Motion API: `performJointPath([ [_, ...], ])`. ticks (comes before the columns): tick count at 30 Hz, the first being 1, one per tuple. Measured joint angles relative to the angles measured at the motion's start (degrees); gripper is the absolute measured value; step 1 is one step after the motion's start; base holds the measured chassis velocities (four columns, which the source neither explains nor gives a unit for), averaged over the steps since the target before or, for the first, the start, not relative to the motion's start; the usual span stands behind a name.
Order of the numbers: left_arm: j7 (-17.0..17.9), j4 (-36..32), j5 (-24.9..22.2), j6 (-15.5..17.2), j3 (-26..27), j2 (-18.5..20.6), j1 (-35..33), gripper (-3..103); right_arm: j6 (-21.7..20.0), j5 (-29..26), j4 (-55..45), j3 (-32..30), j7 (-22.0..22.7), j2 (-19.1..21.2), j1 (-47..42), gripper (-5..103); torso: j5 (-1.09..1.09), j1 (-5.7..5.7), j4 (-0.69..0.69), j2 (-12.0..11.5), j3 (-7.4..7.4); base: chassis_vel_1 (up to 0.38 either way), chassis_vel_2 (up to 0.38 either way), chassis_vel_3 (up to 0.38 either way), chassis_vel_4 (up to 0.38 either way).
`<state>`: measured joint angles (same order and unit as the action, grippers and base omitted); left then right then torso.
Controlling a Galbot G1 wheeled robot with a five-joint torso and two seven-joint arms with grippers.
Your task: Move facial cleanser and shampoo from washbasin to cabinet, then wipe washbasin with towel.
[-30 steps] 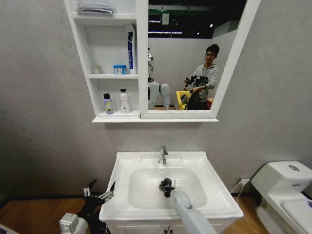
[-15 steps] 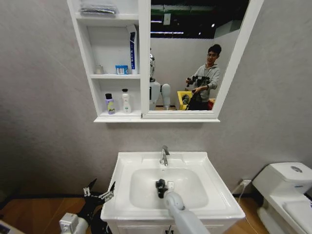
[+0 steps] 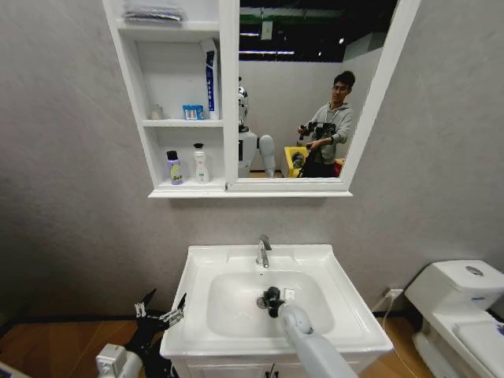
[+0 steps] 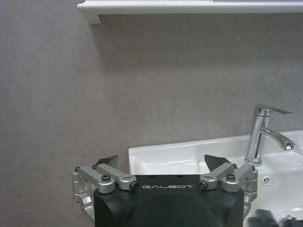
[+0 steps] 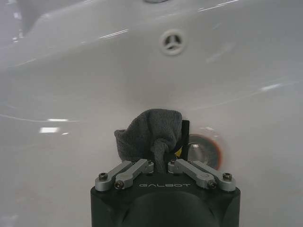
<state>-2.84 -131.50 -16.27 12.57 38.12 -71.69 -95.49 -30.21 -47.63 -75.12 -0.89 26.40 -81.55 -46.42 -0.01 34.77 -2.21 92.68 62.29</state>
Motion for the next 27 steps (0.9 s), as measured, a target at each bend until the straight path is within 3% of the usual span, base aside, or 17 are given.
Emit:
performJointPath([
  [4,0.00,0.00,0.00,0.00,0.00,0.00,0.00,100,0.29,-3.89,-0.91,4.13,-0.08,-5.27,0.98,8,0.00,0.00,0.02,0.00,0.00,0.000,0.000,0.000,0.000],
  [6,0.00,0.00,0.00,0.00,0.01,0.00,0.00,100,0.27,-4.02,-1.14,4.35,-0.08,-5.66,1.01,8,-0.01,0.00,0.02,0.00,-0.01,0.000,0.000,0.000,0.000],
  [9,0.00,0.00,0.00,0.00,0.01,0.00,0.00,100,0.08,0.38,-0.69,3.83,0.36,-5.31,0.36,8,0.04,-0.01,0.05,0.00,0.00,0.000,0.000,0.000,0.000],
  [11,0.00,0.00,0.00,0.00,0.01,0.00,-0.01,100,0.15,4.76,-0.36,1.30,1.38,-3.18,-0.88,8,0.01,0.00,0.03,0.00,0.00,0.000,0.000,0.000,0.000],
  [18,0.00,0.00,0.00,0.00,0.01,0.00,0.00,100,2.38,10.91,-1.87,-4.85,2.23,2.61,-3.85,8,0.02,-0.01,0.01,0.00,0.00,0.000,0.000,0.000,0.000],
  [20,0.00,0.00,0.00,0.00,0.00,0.00,0.00,100,4.06,14.51,-4.38,-7.83,0.95,5.28,-5.74,8,0.03,0.00,0.00,0.00,0.00,0.000,0.000,0.000,0.000],
  [25,0.00,0.00,0.00,0.00,0.01,0.00,0.00,100,5.65,16.38,-10.96,-10.70,0.10,9.13,-8.54,8,0.03,0.00,0.01,0.00,0.00,0.000,0.000,0.000,0.000],
  [27,0.00,0.00,0.00,0.00,0.00,0.00,0.00,100,8.74,18.60,-16.27,-13.84,-1.15,10.60,-10.58,8,0.01,0.00,0.00,0.00,-0.01,0.000,0.000,0.000,0.000],
])
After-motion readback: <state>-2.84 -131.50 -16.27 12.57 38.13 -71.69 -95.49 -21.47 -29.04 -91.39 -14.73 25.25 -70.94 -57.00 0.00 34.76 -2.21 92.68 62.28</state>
